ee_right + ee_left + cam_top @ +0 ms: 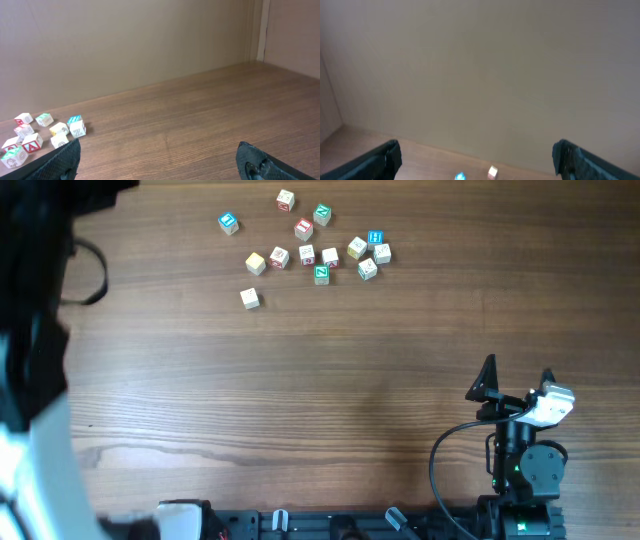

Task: Form a horizontal line
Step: 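Reach the left gripper toward the cream block with red M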

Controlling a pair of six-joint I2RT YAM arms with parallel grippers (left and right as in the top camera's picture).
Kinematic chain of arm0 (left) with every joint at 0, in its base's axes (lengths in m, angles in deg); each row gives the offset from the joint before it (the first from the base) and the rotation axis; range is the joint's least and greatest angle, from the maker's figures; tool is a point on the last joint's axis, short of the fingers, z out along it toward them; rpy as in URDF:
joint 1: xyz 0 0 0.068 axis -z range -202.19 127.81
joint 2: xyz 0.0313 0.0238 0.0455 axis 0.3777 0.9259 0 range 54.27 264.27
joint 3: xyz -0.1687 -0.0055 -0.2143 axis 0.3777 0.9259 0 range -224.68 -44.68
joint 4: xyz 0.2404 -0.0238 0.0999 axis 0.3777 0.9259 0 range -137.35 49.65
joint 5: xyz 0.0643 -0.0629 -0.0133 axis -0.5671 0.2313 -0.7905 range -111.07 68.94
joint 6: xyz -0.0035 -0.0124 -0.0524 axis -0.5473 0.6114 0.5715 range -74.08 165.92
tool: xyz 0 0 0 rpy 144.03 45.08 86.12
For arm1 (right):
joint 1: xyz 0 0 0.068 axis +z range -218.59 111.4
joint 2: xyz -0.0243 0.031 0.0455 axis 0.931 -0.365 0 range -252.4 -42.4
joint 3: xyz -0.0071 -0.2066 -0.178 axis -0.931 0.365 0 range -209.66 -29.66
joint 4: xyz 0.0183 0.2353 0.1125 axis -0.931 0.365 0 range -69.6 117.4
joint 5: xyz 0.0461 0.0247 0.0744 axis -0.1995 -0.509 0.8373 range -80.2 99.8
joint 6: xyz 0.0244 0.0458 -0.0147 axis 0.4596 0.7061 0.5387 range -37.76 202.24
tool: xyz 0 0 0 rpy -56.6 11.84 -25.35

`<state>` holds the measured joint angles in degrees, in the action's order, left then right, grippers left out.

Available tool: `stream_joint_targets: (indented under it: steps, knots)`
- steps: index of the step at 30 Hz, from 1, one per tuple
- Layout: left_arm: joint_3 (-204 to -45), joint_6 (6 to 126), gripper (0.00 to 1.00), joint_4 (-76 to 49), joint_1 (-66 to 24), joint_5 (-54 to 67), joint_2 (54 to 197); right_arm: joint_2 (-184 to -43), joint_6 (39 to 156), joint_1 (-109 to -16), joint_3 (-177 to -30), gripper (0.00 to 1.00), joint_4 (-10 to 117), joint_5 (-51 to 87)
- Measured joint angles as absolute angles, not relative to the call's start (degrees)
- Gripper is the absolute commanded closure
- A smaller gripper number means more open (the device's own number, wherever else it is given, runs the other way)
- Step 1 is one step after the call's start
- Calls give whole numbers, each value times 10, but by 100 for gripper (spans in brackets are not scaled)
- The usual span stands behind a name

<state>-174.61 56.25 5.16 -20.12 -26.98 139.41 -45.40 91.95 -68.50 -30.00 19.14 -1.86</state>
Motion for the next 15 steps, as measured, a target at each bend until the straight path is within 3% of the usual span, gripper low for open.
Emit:
stream_joint_targets:
  steps: [6,10,11,13,14,15]
  knots:
    - [-1828,560,0,175,-201,-242,1586,-454,920,-685,-300,0,191,-19]
    - [-1828,560,0,165,-201,-226,1695,-454,920,-685,-300,0,191,-19]
    - [-1828,560,5,165,-201,-224,1710,-454,920,-685,-300,0,191,-19]
    - [-1828,560,55,168,-201,-209,1734,-454,920,-685,-300,0,191,-19]
    - [-1828,560,96,180,-201,-185,1745,-454,920,-685,-300,0,191,-19]
    - [-1828,560,96,191,-201,-170,1753,-454,920,-685,-300,0,191,-19]
